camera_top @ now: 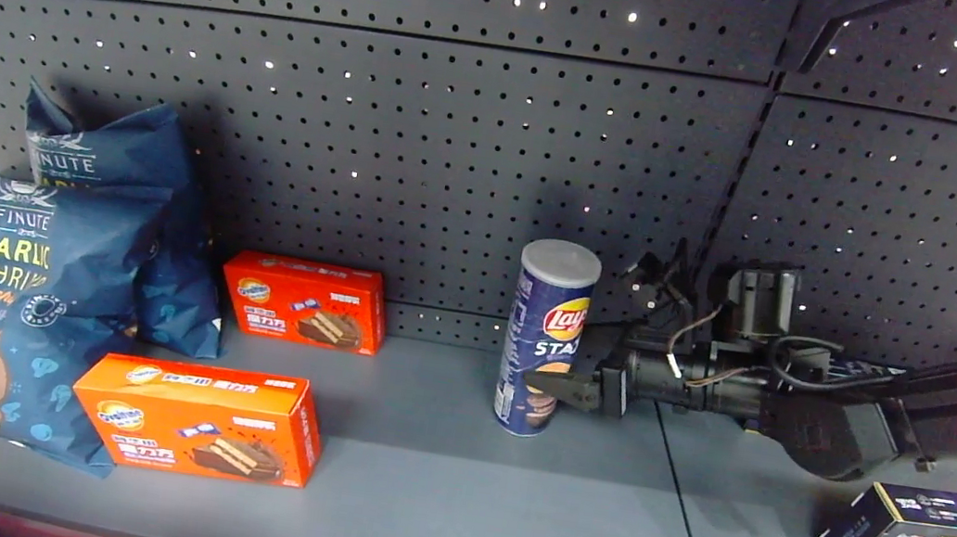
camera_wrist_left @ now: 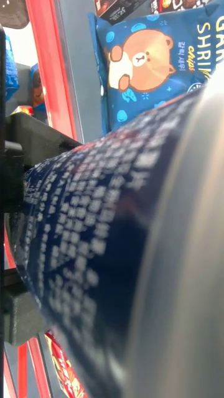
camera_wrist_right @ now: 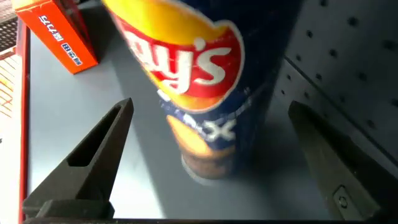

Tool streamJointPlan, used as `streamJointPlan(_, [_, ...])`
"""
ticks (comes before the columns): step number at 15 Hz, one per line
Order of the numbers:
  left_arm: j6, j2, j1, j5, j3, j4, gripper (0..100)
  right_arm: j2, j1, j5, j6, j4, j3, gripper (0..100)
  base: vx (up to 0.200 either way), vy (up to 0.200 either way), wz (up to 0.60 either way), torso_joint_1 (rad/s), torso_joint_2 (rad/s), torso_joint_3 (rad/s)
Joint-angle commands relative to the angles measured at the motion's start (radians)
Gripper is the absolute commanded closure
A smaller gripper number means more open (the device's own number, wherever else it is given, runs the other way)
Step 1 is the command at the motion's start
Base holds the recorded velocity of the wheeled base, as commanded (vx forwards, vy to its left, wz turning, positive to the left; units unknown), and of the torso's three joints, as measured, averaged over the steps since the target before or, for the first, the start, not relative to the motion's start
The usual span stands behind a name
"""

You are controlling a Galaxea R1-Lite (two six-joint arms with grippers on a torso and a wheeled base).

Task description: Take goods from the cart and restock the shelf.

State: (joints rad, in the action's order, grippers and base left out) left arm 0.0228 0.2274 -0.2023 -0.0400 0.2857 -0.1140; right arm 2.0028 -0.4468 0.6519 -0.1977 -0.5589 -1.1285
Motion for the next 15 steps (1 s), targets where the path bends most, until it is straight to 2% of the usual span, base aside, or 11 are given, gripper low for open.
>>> streamJointPlan(1, [0.000, 0.000, 0.001, 0.000, -0.002, 0.001, 100, 0.070, -0.001, 0.035, 0.001, -0.047, -0.008, 0, 0.000, 0.000, 0.00, 0.000, 0.00, 0.000])
streamJointPlan(9, [0.000, -0.014, 0.001, 0.000, -0.016, -0.001, 100, 0.128, -0.006, 0.035, 0.006, -0.056, -0.030, 0, 0.000, 0.000, 0.00, 0.000, 0.00, 0.000])
streamJointPlan(10, [0.000, -0.017, 0.001, 0.000, -0.017, -0.001, 100, 0.128, -0.012, 0.022, 0.009, -0.047, -0.042, 100, 0.000, 0.000, 0.00, 0.000, 0.00, 0.000])
streamJointPlan(13, [0.000, -0.048, 0.001, 0.002, -0.016, -0.050, 100, 0.099, -0.038, -0.069, 0.021, -0.041, -0.031, 100, 0.000, 0.000, 0.00, 0.000, 0.00, 0.000])
streamJointPlan(15, [0.000, -0.100, 0.001, 0.000, -0.016, -0.104, 100, 0.033, -0.070, -0.104, 0.055, -0.041, 0.024, 100, 0.000, 0.000, 0.00, 0.000, 0.00, 0.000])
